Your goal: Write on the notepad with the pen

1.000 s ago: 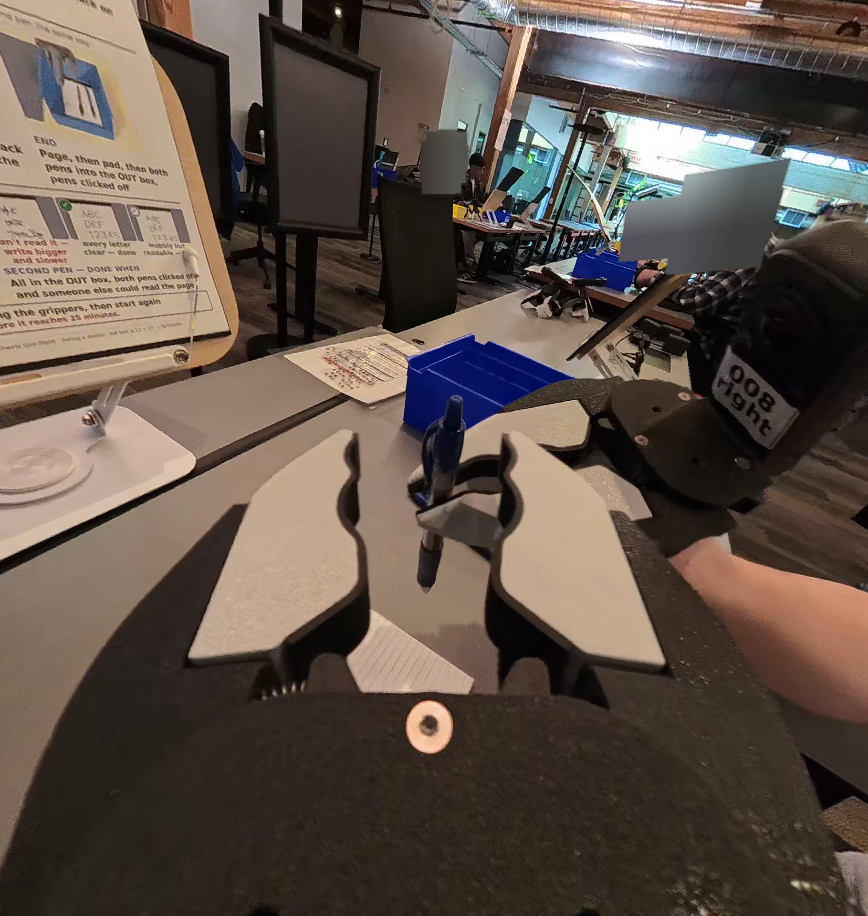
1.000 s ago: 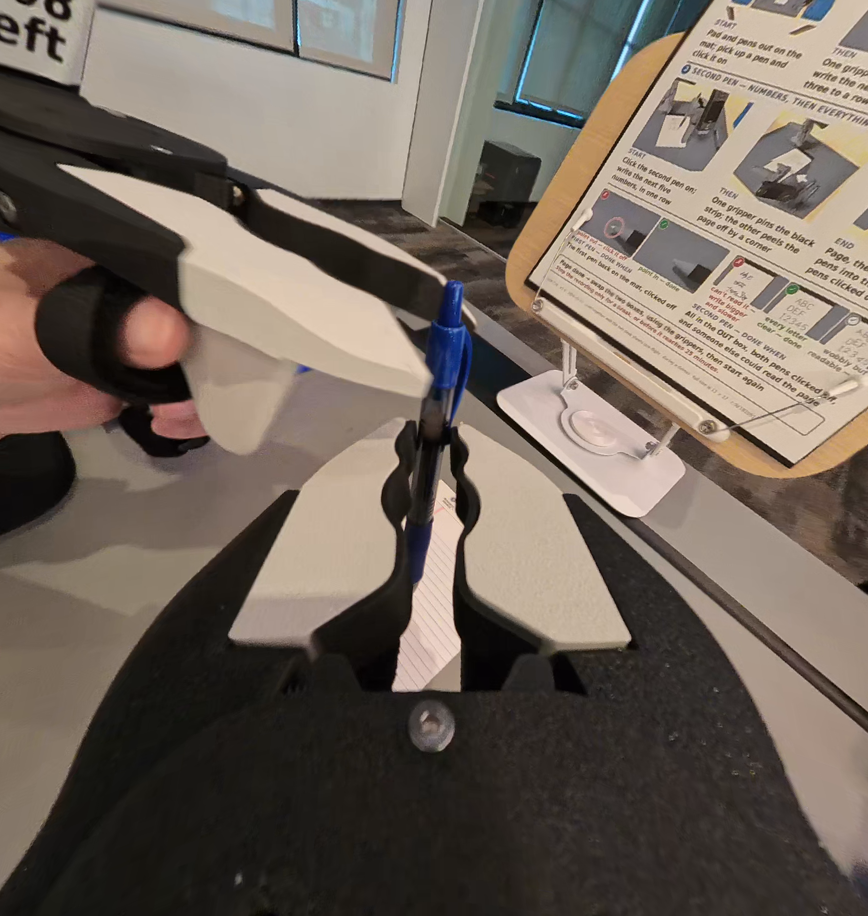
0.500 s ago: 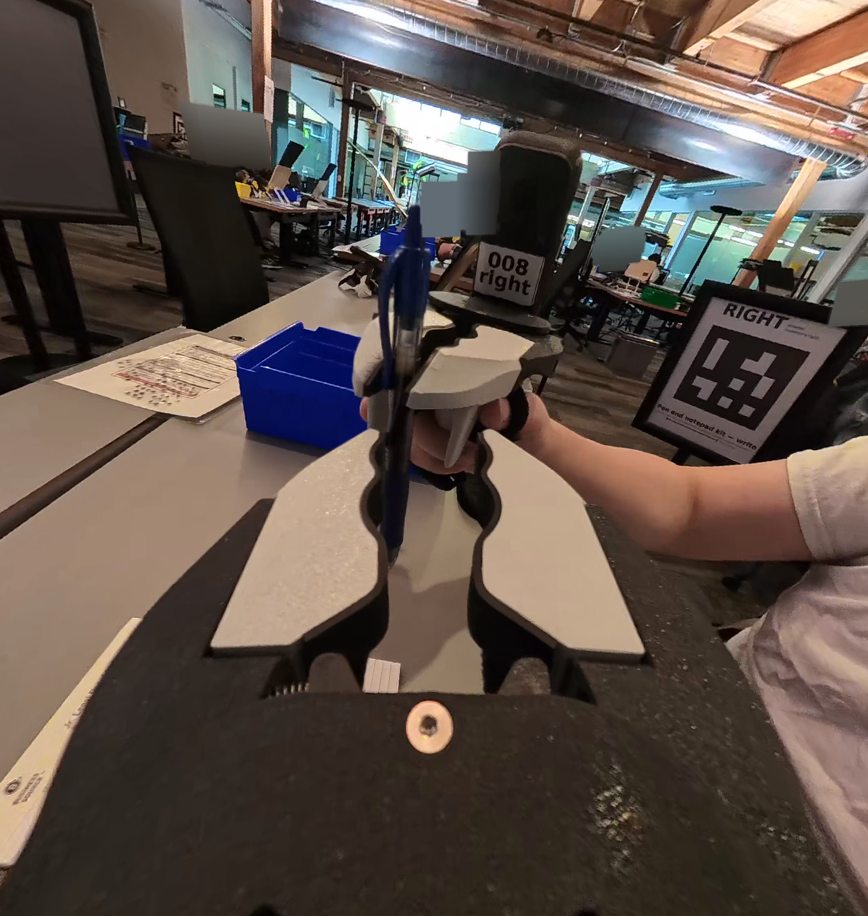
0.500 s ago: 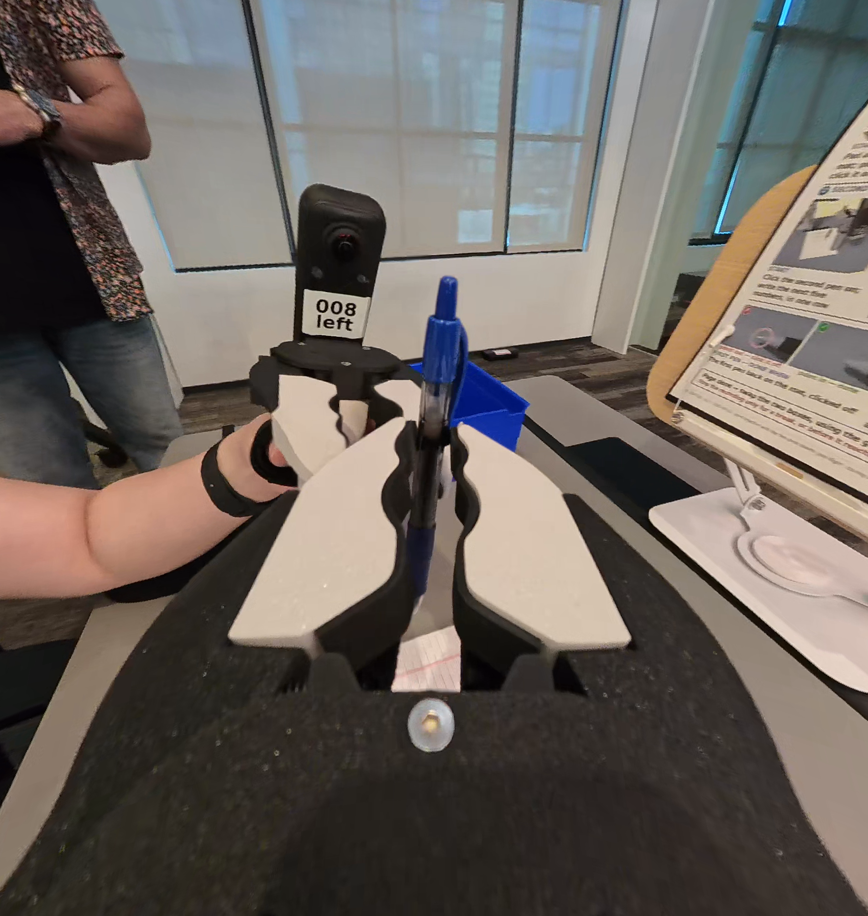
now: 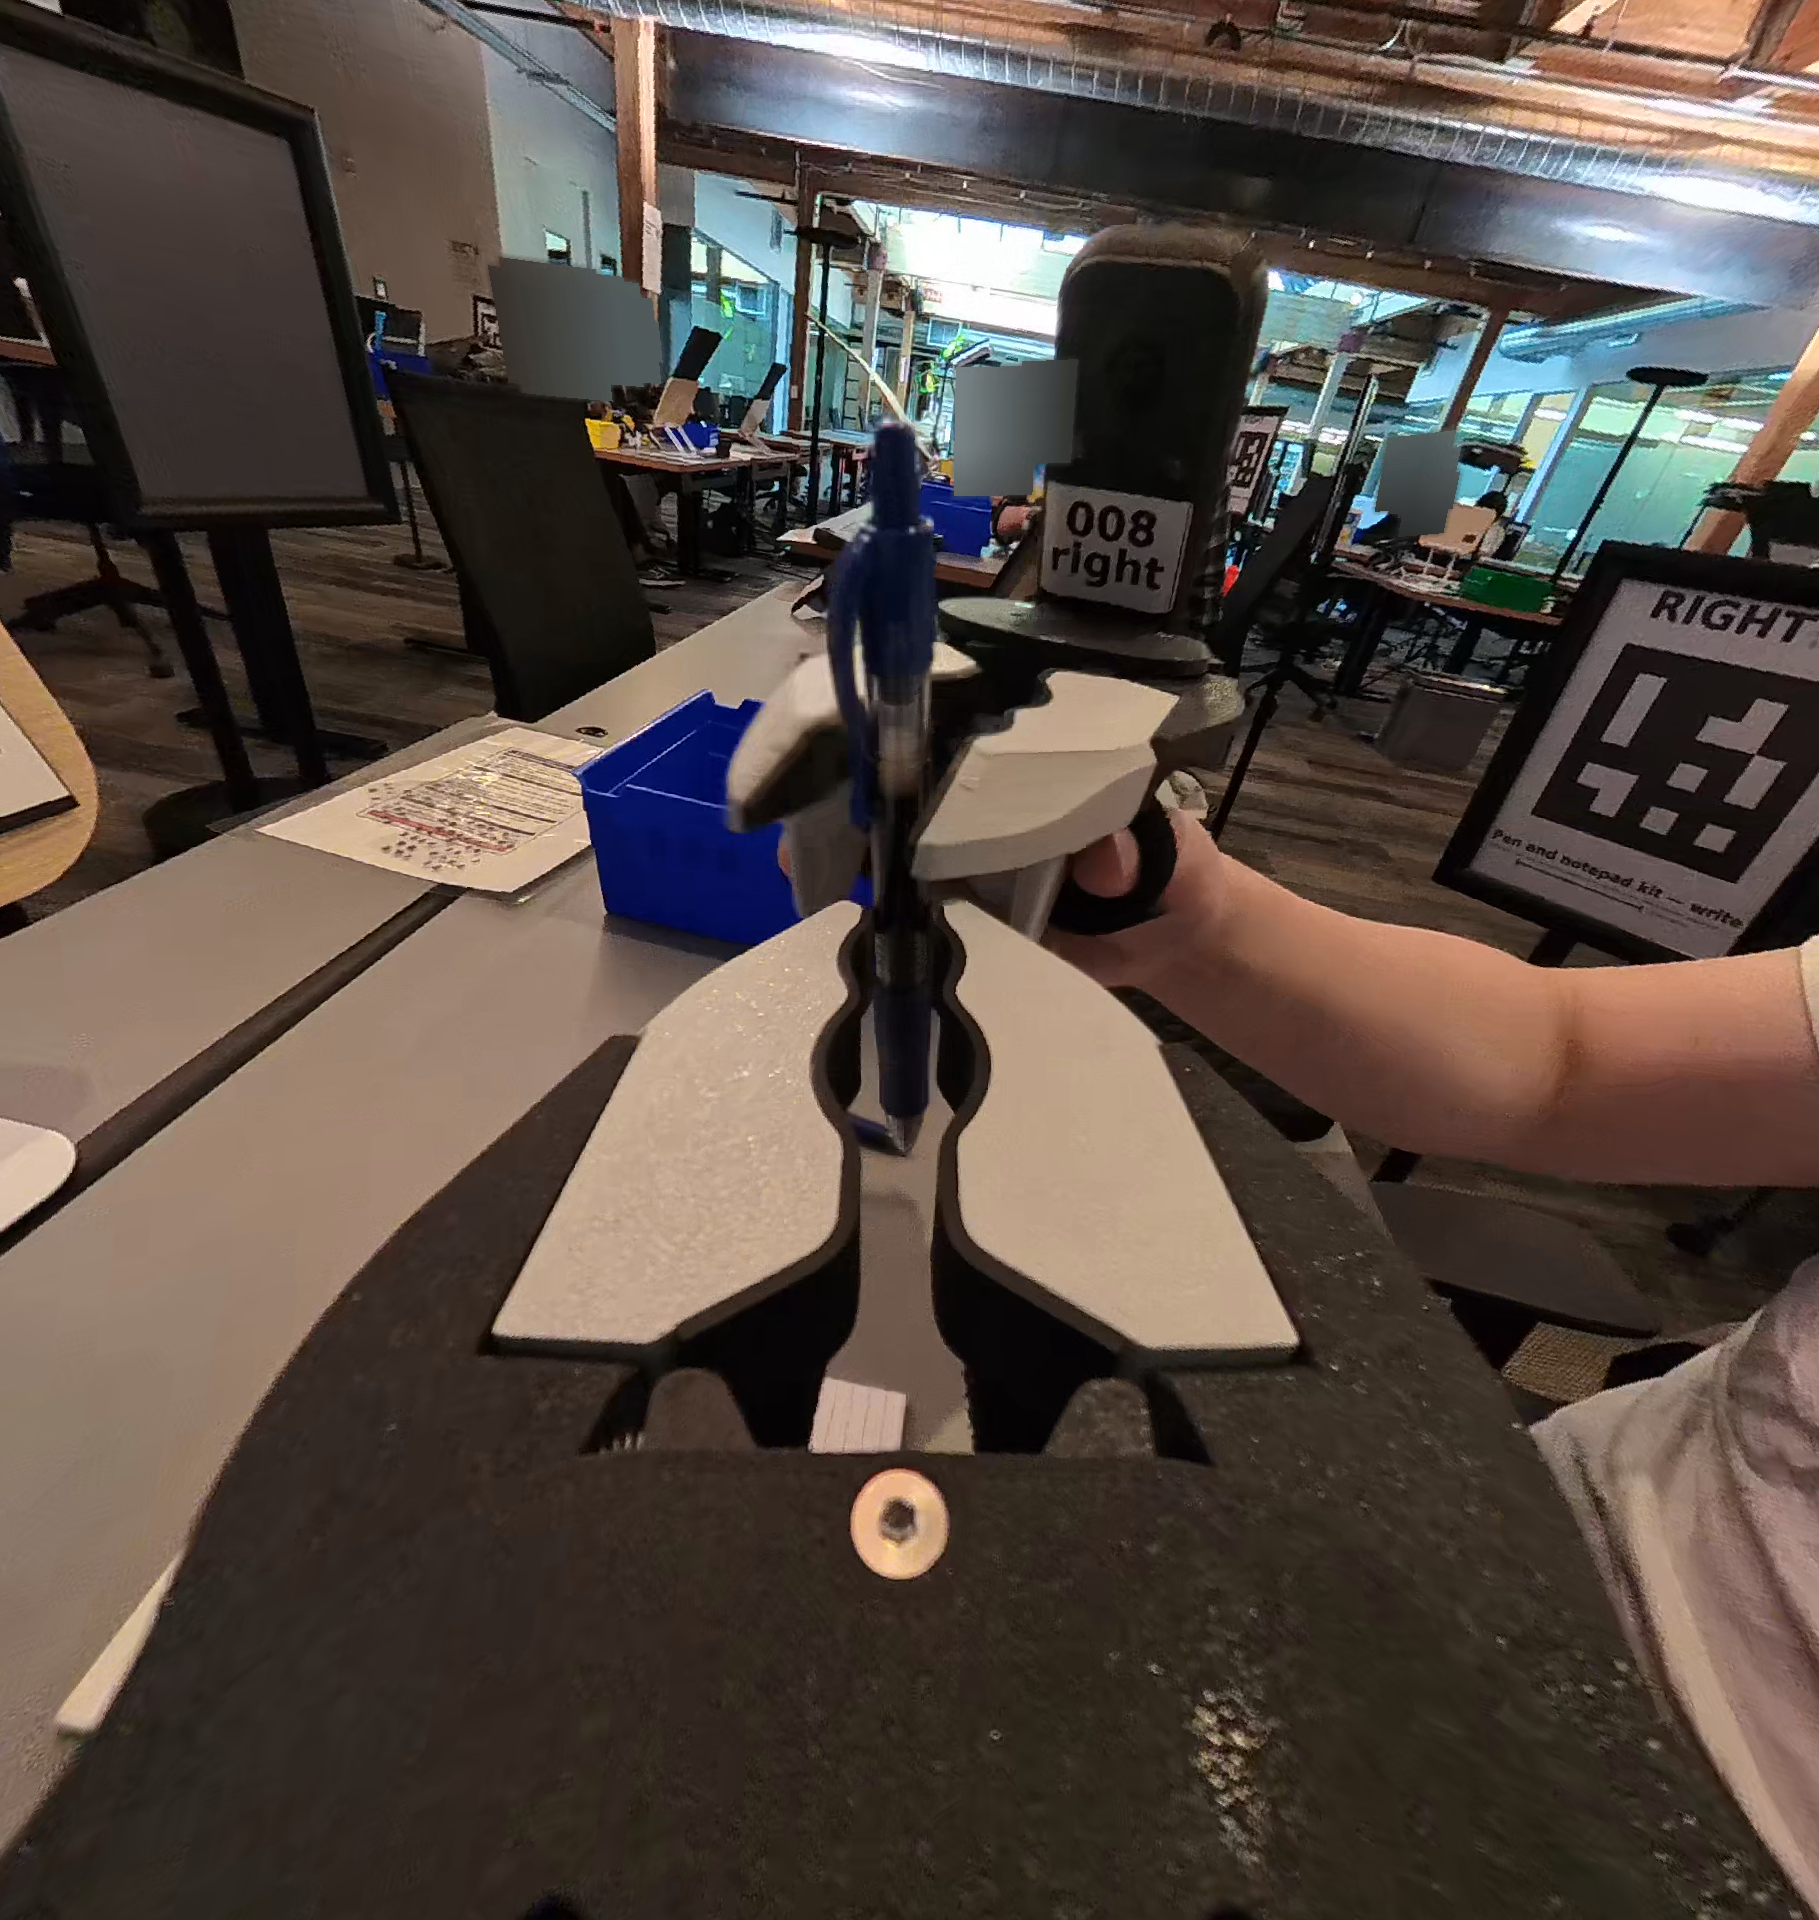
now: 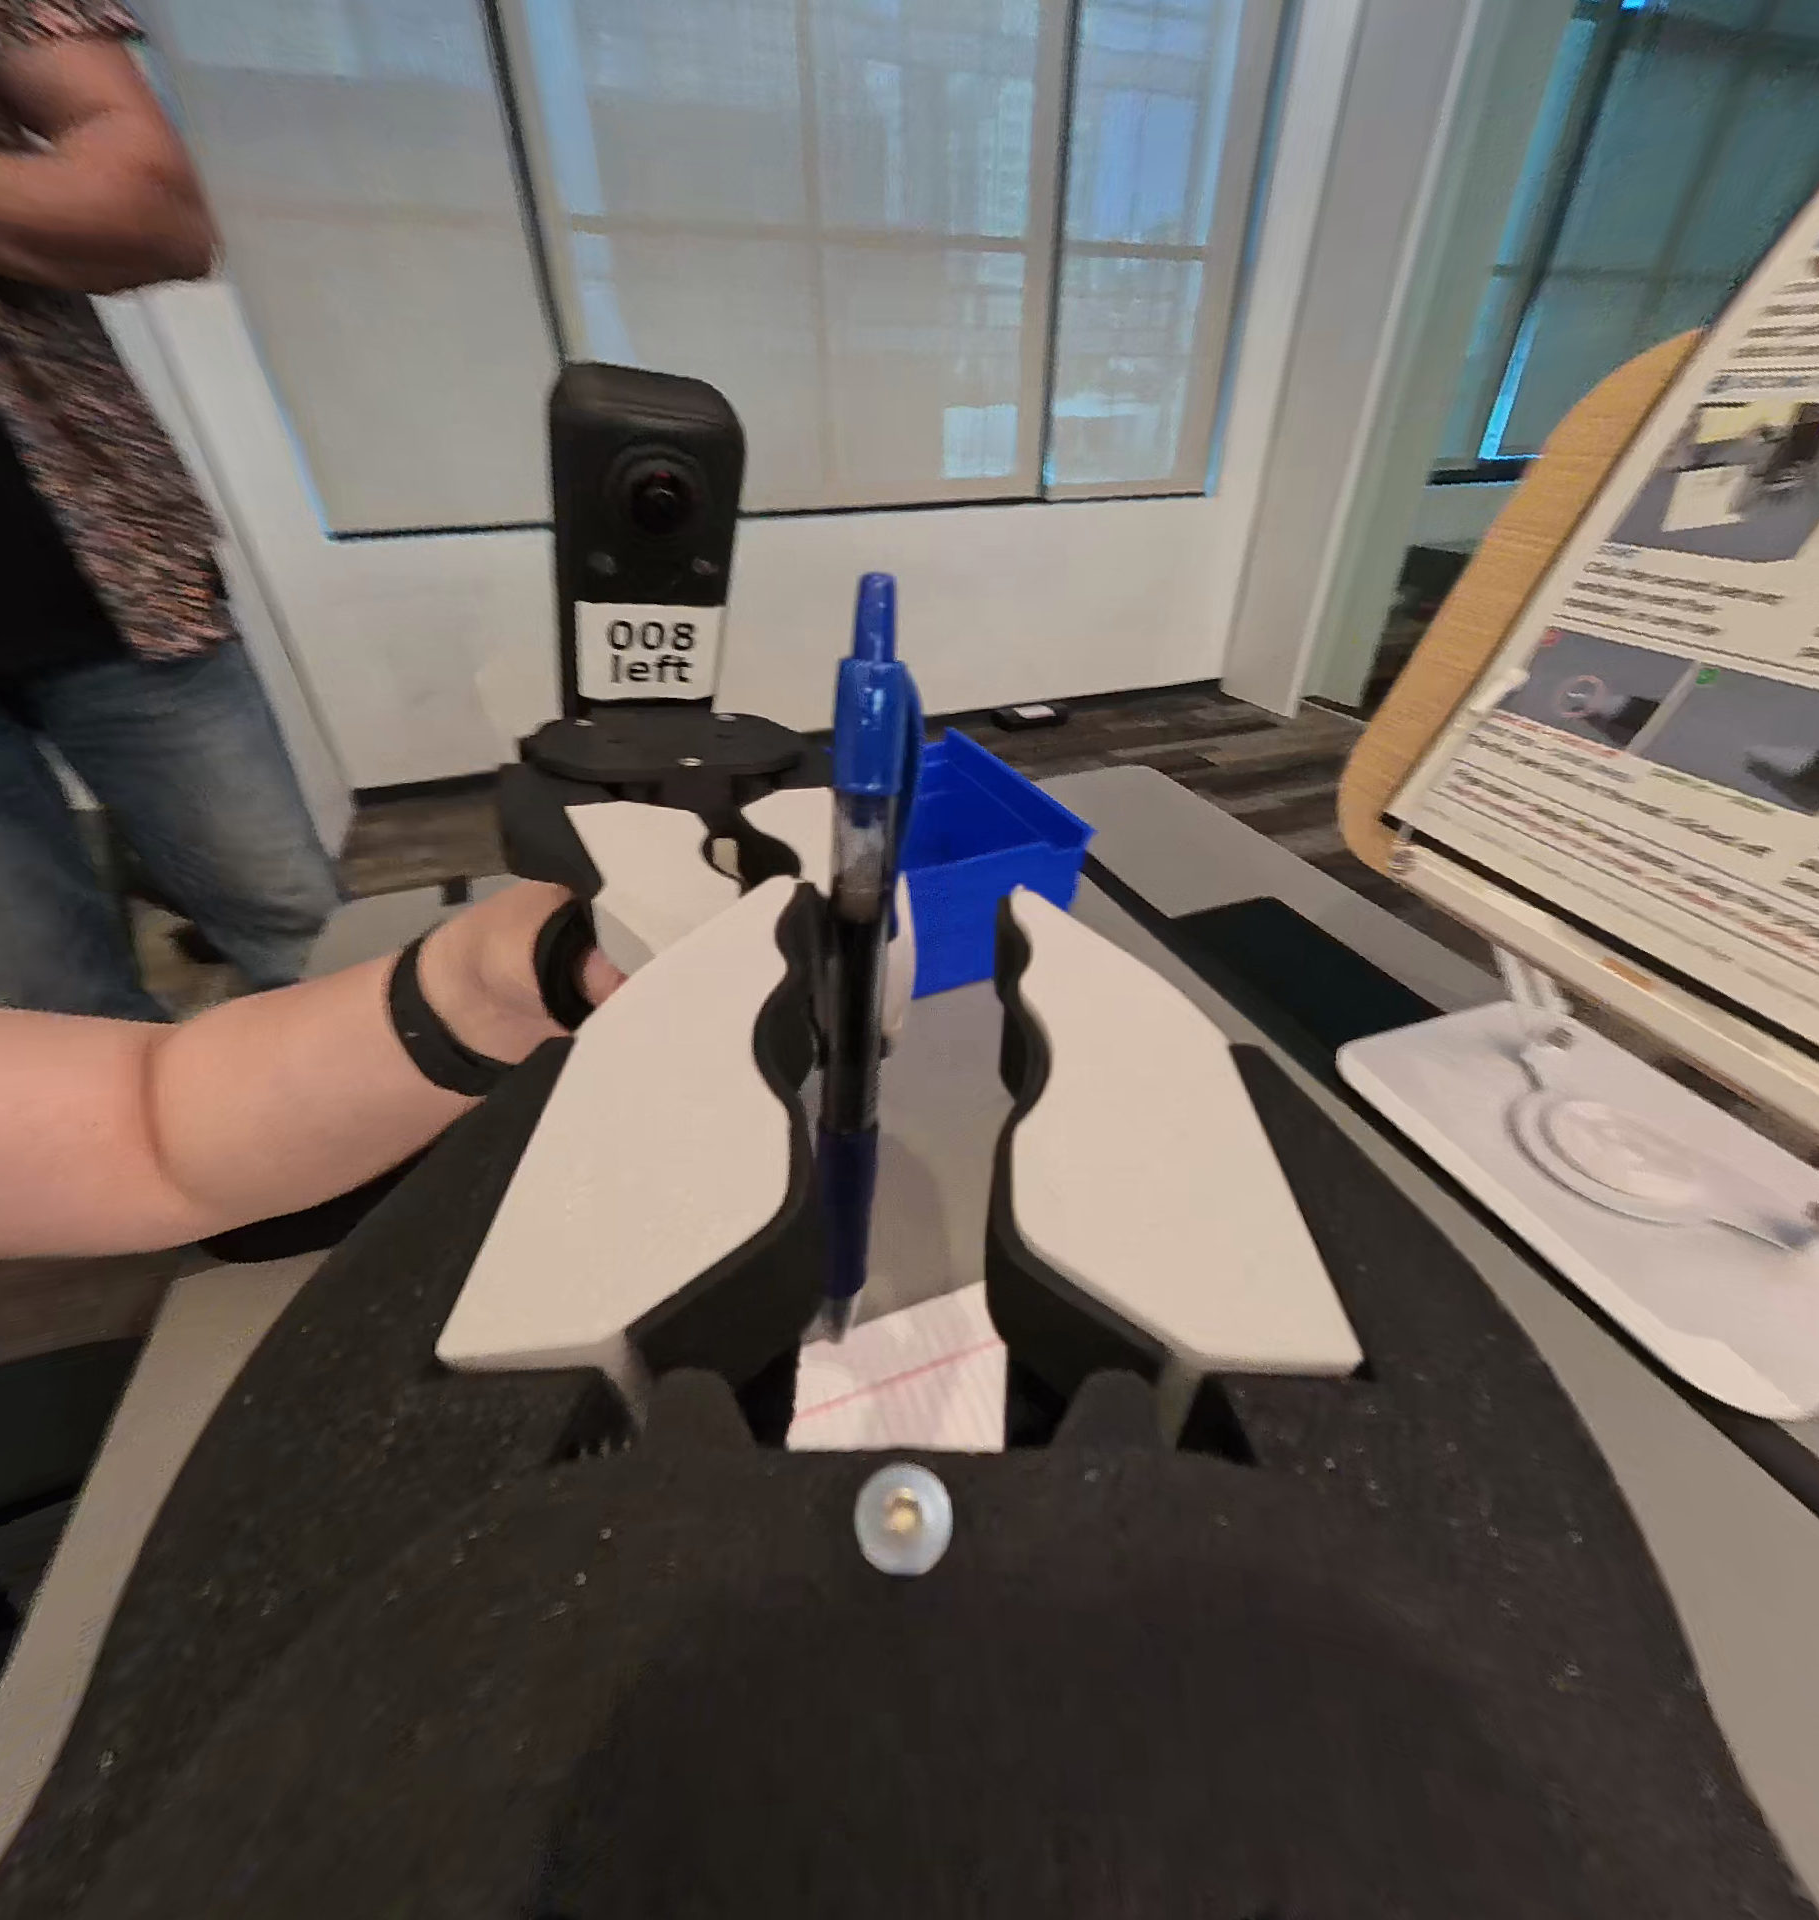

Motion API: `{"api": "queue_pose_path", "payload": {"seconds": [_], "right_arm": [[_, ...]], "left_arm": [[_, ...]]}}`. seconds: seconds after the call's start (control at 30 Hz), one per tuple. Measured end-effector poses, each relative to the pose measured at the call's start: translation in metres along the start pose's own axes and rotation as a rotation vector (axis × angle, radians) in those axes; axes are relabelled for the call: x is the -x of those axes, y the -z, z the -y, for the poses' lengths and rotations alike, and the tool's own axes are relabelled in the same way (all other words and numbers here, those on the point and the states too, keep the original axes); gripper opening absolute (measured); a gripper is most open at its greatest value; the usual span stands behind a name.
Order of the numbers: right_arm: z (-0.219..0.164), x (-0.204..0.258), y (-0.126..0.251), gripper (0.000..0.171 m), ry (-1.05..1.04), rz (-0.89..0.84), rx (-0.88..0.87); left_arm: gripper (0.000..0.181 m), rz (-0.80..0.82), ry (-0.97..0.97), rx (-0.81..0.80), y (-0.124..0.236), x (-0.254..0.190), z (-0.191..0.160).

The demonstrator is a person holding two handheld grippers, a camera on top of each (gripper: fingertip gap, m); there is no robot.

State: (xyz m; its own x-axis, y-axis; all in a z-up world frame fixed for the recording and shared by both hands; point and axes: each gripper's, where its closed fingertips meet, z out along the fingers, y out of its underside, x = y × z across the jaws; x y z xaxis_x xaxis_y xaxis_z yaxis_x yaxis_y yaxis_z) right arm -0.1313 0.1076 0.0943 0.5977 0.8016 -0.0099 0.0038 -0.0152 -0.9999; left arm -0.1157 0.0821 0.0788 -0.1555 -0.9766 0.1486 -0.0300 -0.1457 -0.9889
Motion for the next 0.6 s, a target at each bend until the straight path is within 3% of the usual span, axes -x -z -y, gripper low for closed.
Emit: {"api": "queue_pose_path", "payload": {"seconds": [0.07,0.2,0.3,0.6], "right_arm": [[0.001,0.003,-0.002,0.019,0.042,-0.024,0.024],[0.014,0.005,-0.004,0.029,0.133,-0.127,0.054],[0.018,0.001,-0.003,0.014,0.177,-0.206,0.082],[0.008,-0.003,-0.004,0.011,0.113,-0.180,0.145]], "left_arm": [[0.009,0.006,0.010,0.006,-0.002,0.000,-0.001],[0.009,0.030,-0.011,0.019,-0.003,0.001,-0.003],[0.009,0.030,-0.015,0.019,-0.003,0.000,-0.002],[0.011,0.109,-0.052,0.028,-0.002,0.010,-0.005]]}}
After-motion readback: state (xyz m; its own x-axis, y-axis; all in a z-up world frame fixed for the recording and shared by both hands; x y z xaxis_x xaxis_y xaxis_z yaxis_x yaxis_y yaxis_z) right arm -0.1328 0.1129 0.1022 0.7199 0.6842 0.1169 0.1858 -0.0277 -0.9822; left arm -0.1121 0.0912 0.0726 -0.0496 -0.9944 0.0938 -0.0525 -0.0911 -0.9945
